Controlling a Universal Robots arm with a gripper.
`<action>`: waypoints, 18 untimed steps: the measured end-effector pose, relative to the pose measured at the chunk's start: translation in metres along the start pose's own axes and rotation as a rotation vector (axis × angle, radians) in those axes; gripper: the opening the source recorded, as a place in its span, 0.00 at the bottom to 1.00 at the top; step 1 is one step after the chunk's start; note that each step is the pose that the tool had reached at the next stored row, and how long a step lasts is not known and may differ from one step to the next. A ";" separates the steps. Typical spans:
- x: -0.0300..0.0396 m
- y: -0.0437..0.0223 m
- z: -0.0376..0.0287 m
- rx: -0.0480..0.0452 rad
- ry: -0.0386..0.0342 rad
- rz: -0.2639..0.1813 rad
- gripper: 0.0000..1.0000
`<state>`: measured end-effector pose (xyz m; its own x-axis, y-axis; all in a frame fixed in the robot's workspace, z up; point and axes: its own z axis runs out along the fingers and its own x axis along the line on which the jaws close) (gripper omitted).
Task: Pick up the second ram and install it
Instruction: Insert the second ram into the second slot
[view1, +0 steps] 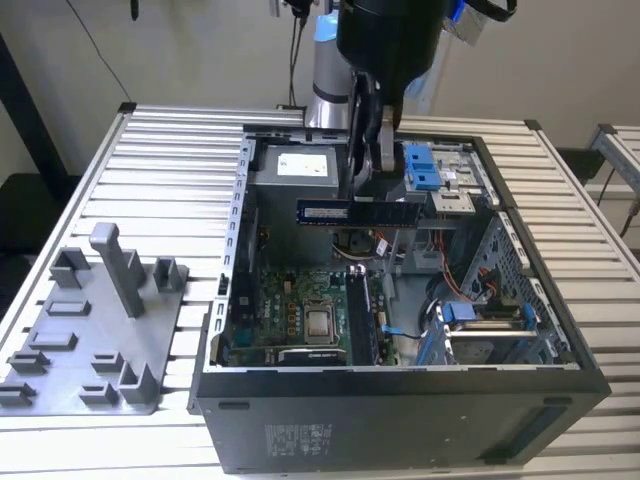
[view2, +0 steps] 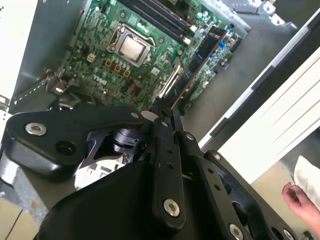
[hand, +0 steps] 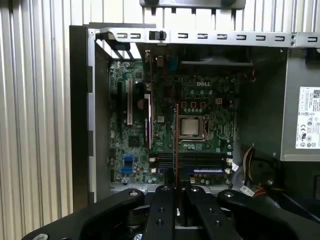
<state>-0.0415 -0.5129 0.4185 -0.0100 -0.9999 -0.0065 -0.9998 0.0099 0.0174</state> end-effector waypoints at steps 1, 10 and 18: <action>0.0000 -0.0041 -0.0001 -0.0002 0.0000 0.000 0.14; -0.0003 -0.0308 -0.0005 -0.0013 -0.0001 -0.001 0.14; -0.0005 -0.0308 -0.0006 -0.0013 0.0000 -0.001 0.14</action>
<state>-0.0106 -0.5127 0.4185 -0.0088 -0.9999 -0.0065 -0.9998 0.0087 0.0187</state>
